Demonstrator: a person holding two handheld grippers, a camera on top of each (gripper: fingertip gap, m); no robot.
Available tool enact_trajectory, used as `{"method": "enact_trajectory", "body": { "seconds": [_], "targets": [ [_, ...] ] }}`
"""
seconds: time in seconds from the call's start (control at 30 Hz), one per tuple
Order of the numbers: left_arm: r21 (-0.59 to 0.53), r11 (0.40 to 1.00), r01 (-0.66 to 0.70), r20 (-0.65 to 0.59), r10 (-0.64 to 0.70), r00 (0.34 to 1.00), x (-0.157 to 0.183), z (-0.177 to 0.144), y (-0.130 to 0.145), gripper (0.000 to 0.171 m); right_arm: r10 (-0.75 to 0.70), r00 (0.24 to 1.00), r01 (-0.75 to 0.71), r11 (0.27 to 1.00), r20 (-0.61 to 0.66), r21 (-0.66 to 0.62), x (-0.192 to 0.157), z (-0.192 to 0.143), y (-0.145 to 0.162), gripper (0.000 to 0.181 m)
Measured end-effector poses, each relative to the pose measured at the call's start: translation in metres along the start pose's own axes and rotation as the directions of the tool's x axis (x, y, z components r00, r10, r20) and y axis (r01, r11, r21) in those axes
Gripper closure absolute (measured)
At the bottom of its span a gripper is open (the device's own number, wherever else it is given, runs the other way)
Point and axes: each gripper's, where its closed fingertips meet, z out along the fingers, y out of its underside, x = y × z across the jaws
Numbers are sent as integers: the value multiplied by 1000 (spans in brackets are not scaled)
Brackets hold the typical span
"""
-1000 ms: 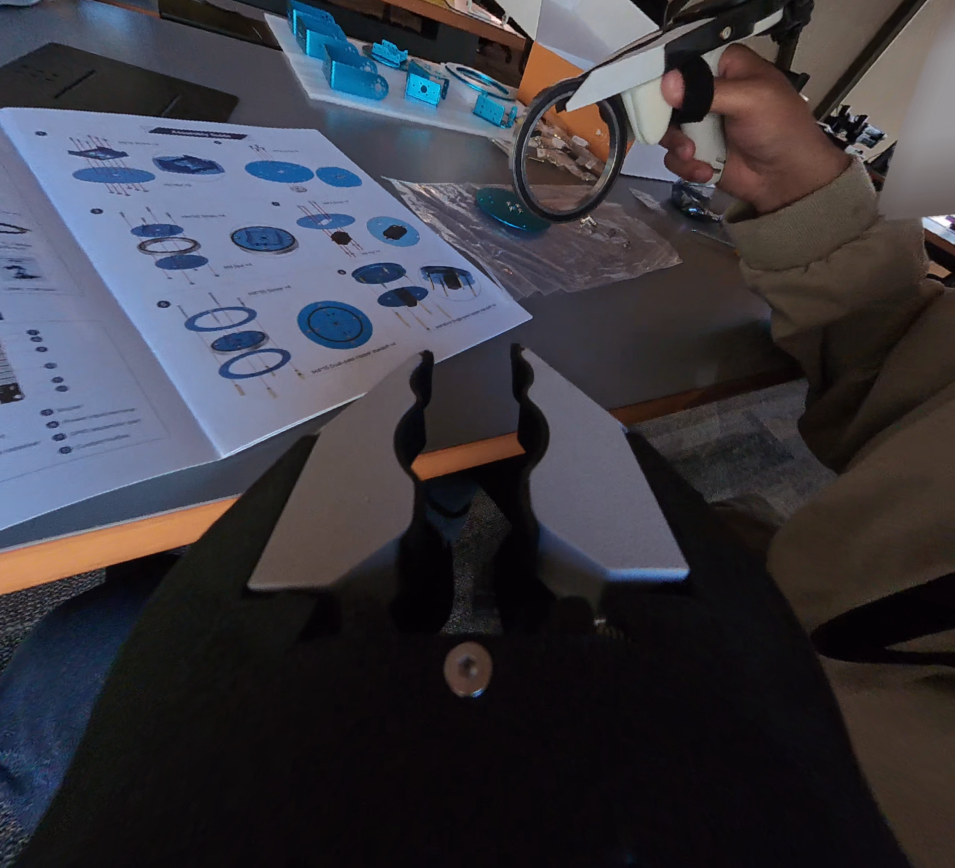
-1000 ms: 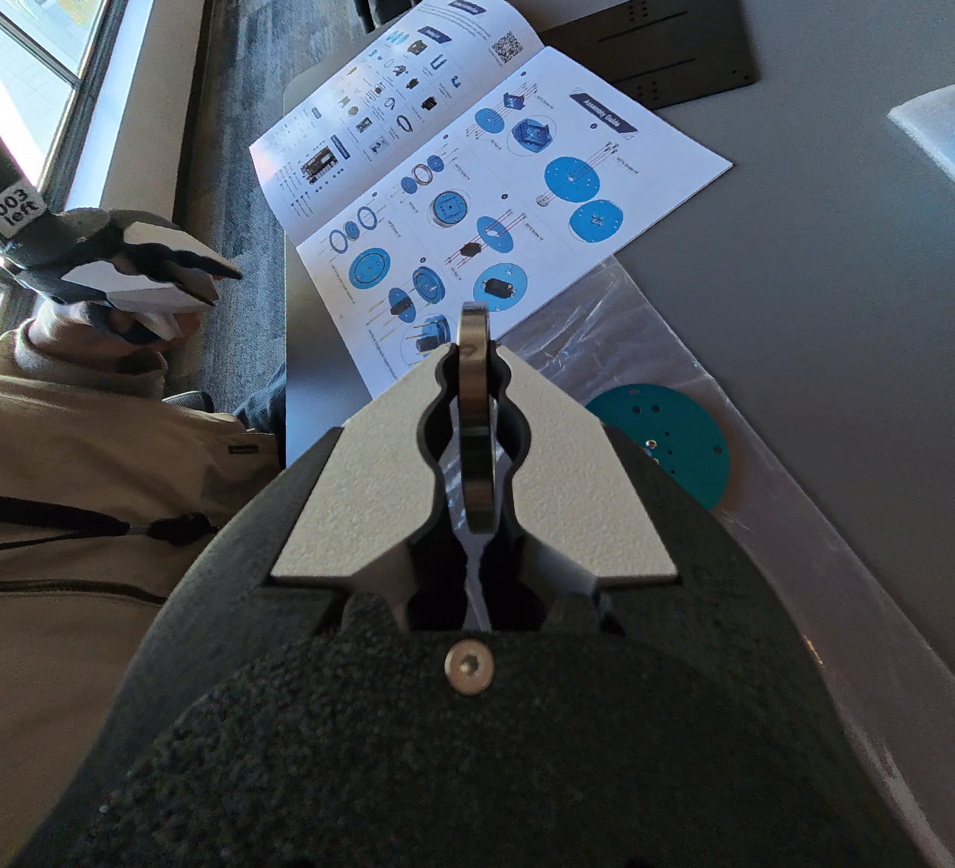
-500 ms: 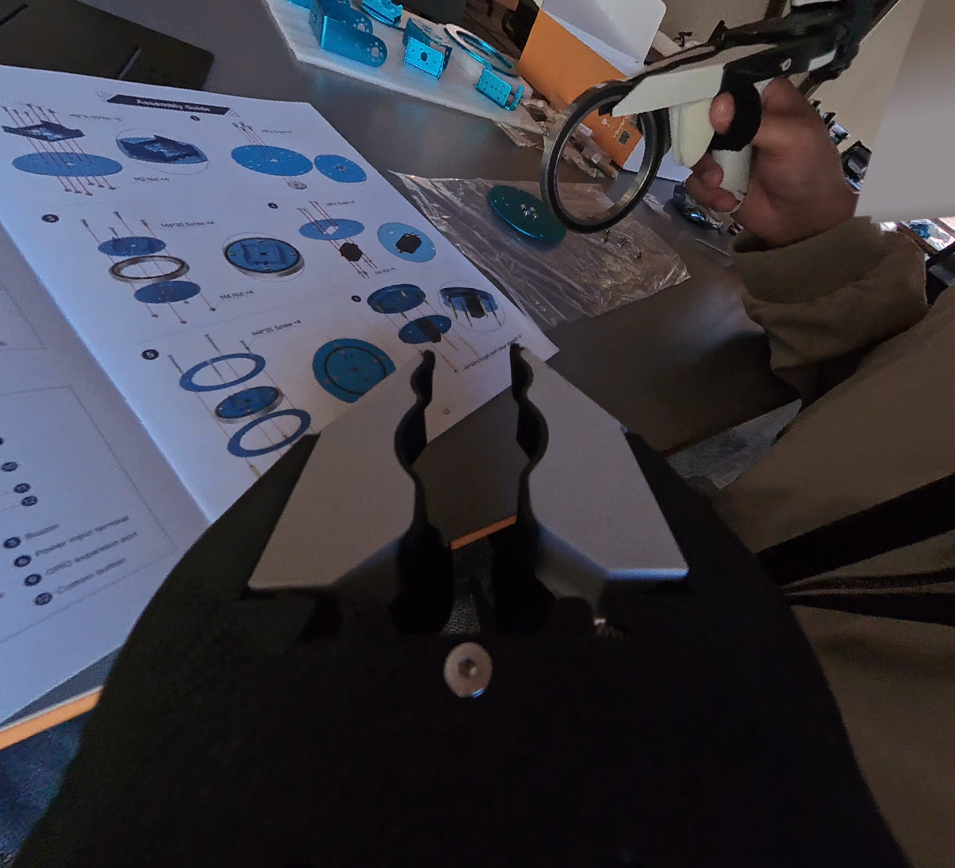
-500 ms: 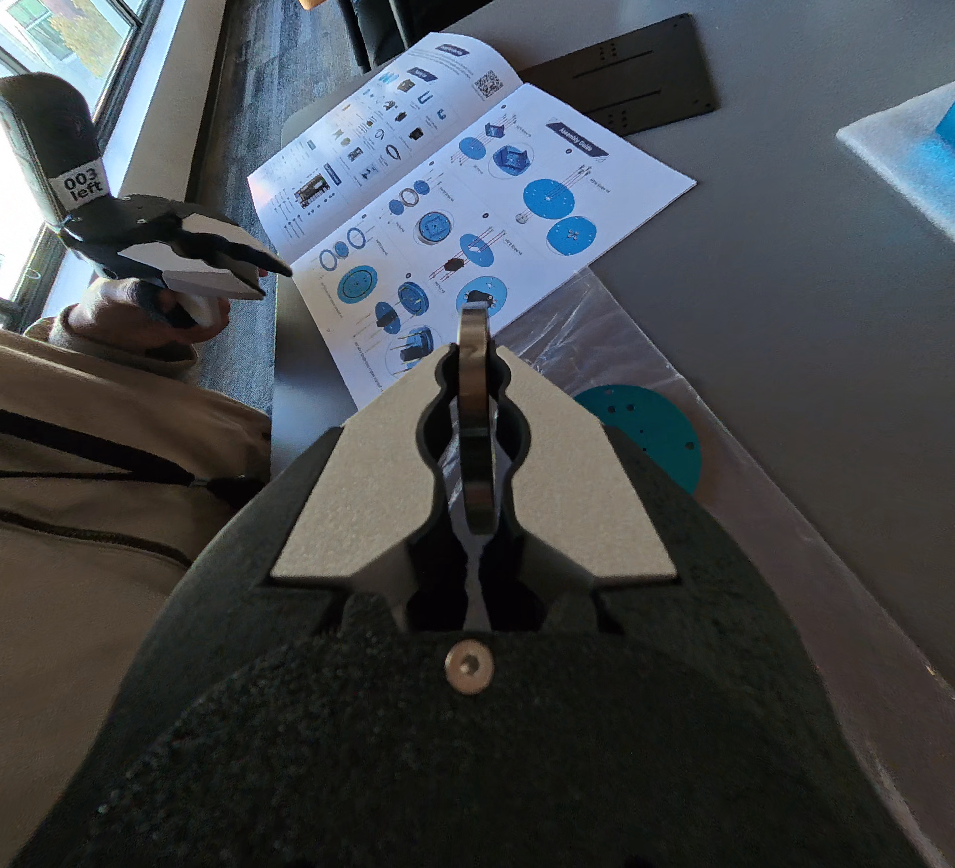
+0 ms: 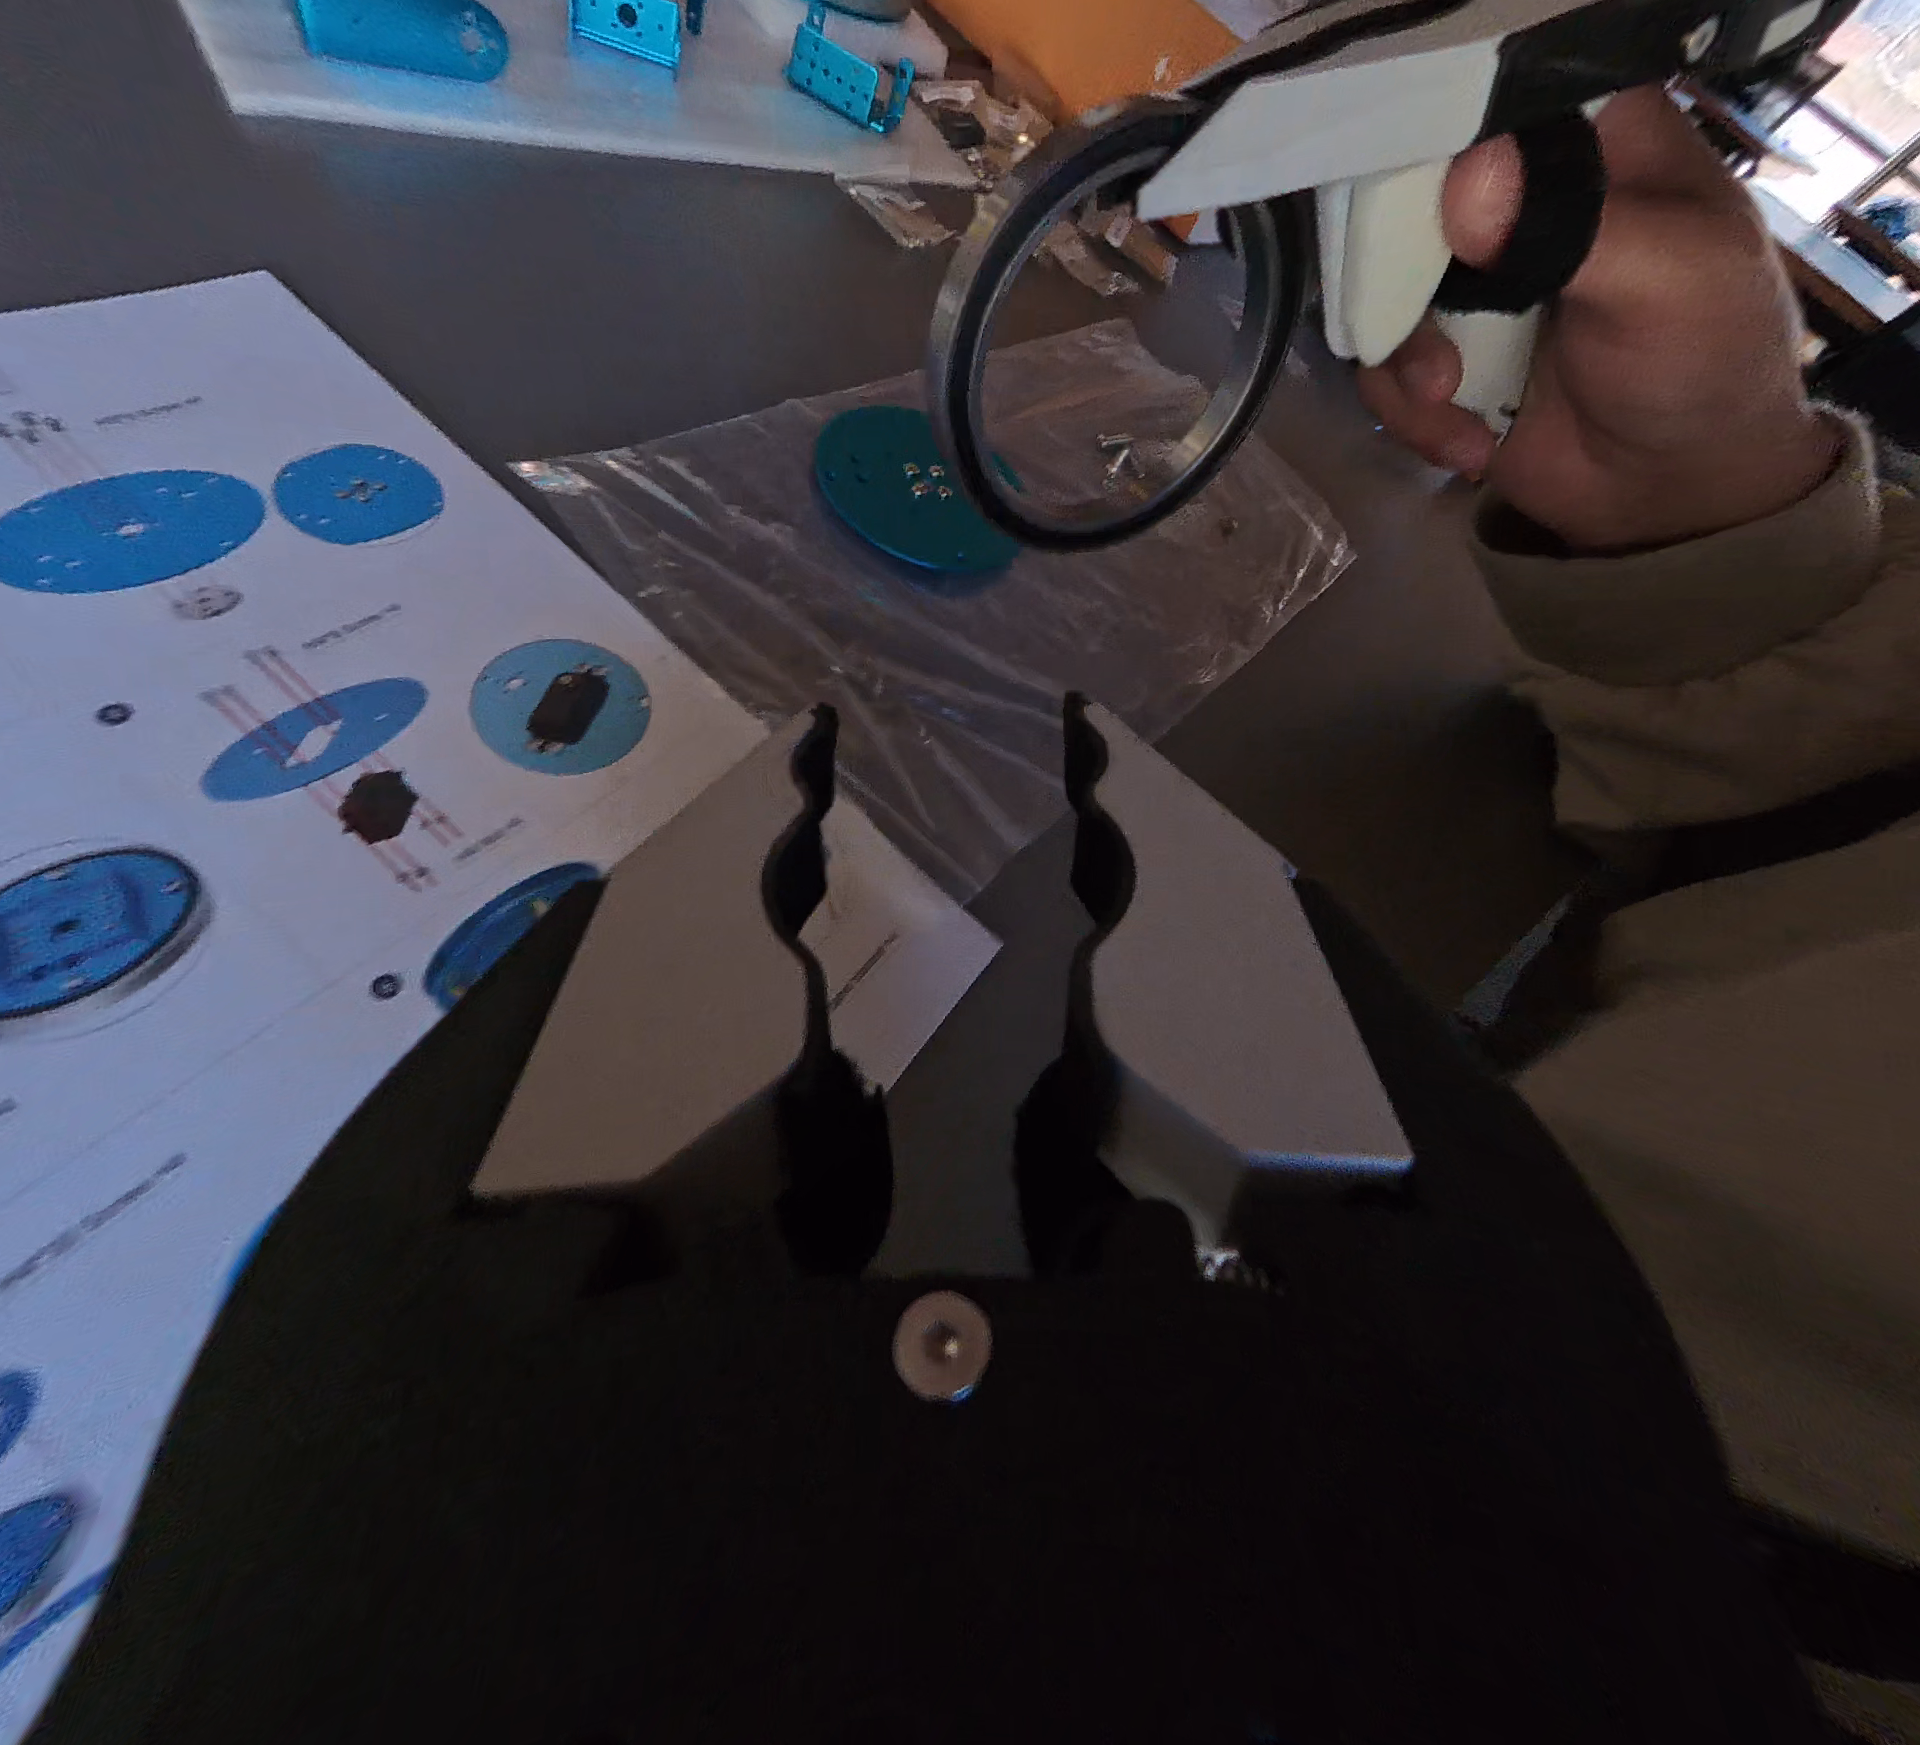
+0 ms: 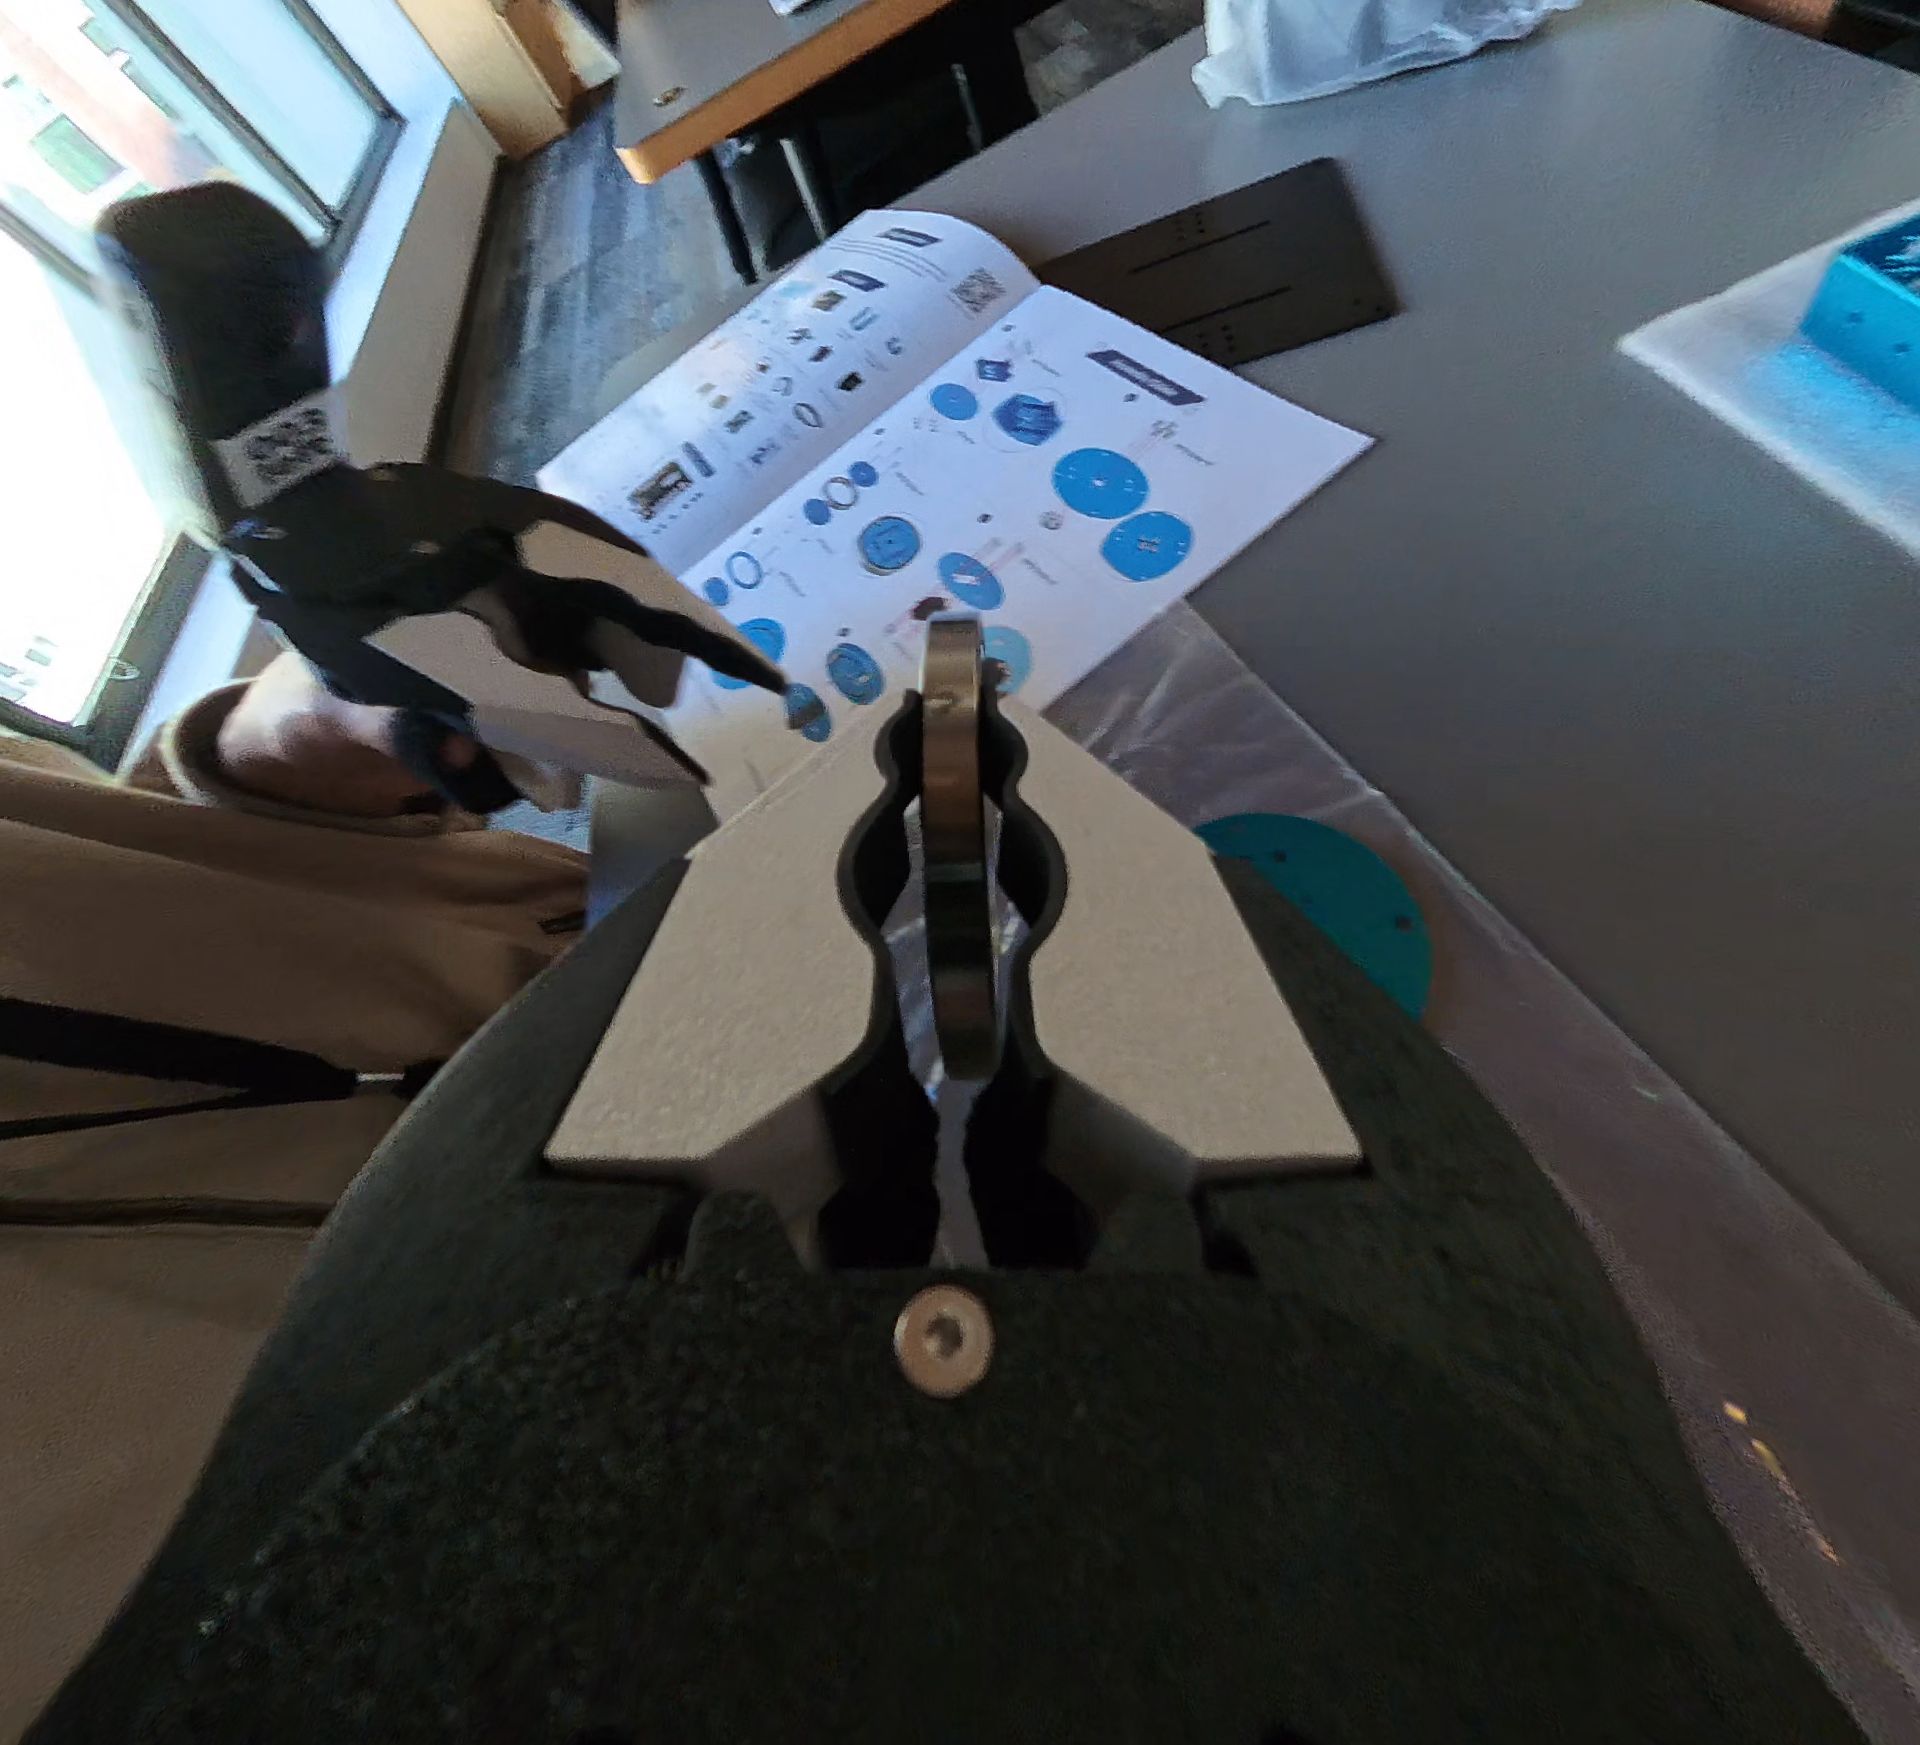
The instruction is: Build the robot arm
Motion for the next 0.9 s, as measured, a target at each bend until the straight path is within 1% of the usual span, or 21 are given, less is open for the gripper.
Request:
{"method": "enact_trajectory", "body": {
  "seconds": [0.07,0.17,0.23,0.3,0.4,0.47,0.53,0.6,0.7,0.77,0.83,0.9],
  "targets": [
    [21,999,42,-31,-41,999,11,10,0,127,1,998,-2,1000,65,9,-17,5,2,172],
    [79,991,108,-26,-107,994,16,13,5,127,-17,988,18,1000,157,-10,-44,15,12,172],
    [115,983,141,-9,-141,990,15,10,8,127,-26,982,32,999,185,-31,-56,19,19,172],
    [131,977,166,-13,-166,986,15,7,13,127,-65,976,72,997,207,-28,-68,20,21,172],
    [157,969,191,-28,-189,982,18,6,13,127,-55,965,66,997,258,-35,-82,24,26,172],
    [167,969,183,-23,-182,983,17,6,11,128,-47,957,58,998,286,-32,-87,26,26,172],
    [162,972,169,-39,-165,986,20,7,11,141,-33,952,44,999,305,-32,-89,26,26,172],
    [160,972,171,-87,-158,984,26,7,9,159,-26,951,39,999,309,-35,-89,27,28,172],
    [132,973,190,-104,-177,979,27,8,15,160,-30,951,50,997,306,-55,-88,29,32,172],
    [119,967,227,-114,-214,970,24,7,17,160,-50,956,74,995,290,-73,-86,31,36,173],
    [76,968,238,-122,-228,966,23,7,21,160,-96,963,122,989,250,-90,-82,33,40,172],
    [54,975,216,-101,-210,973,21,8,24,160,-175,967,196,975,185,-102,-76,34,44,171]
  ]
}}
